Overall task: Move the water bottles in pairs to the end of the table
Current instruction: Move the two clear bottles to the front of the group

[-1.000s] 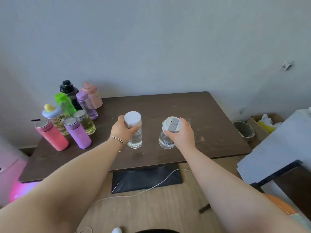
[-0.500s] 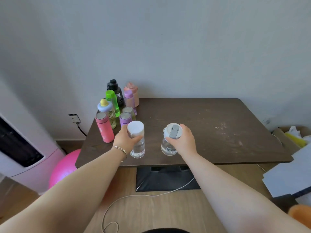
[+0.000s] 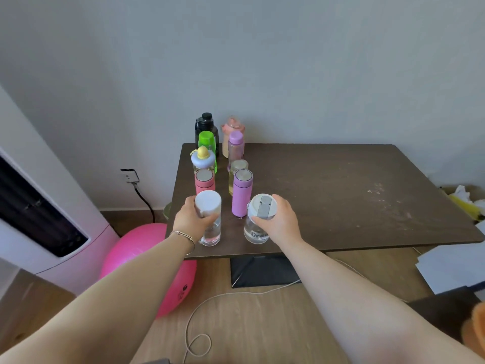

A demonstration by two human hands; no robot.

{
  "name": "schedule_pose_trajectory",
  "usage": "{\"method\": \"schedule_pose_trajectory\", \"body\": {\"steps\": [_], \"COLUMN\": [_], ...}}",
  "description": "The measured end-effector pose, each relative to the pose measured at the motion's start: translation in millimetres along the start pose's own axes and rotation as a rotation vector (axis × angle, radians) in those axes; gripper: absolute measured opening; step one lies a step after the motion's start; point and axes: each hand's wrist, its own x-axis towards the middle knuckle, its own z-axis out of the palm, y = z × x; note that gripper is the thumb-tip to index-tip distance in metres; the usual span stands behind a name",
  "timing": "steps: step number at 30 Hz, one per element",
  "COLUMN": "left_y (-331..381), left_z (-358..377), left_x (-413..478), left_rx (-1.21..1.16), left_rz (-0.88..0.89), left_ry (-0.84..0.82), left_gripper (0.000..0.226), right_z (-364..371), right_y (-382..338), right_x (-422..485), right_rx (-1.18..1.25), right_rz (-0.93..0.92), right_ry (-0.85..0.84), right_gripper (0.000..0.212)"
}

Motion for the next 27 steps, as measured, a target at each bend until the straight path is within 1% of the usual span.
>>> {"method": "schedule_pose_trajectory", "body": {"steps": [6,9,12,21,27], "left_y": [-18.5,-18.9,-17.5,-19.0,-17.3], "left_z": [-3.2,-2.9,-1.5,-1.1,-2.2], "left_x": [18.6,24.0,24.9,25.7,25.2], "left_rx": [0.001,0.02,0.056,0.129,0.14], "left_rz": [-0.049,-0.036,-0.013,0.026,0.027], "left_ry": [-0.012,-0.022,-0.037,-0.036,-0.053], "left_gripper": [0.077,0.079,0.08,0.082,0.083], "right_z": [37.6,50.3,60.6,71.0,72.1], "right_y": [-3.8,-5.2,-4.6,5.7,12.7], "right_x": [10.9,16.5,20.7,22.0,25.6], "right_rx": [-0.014,-0.005,-0.015,-0.01,-0.039], "right_rz": [0.004,-0.01,-0.03,-0.077,-0.113], "right_ry": [-0.045,-0.073,-0.087,-0.096,-0.145], "right_gripper": [0.071,0.069,0.071,0.075,0.077]}}
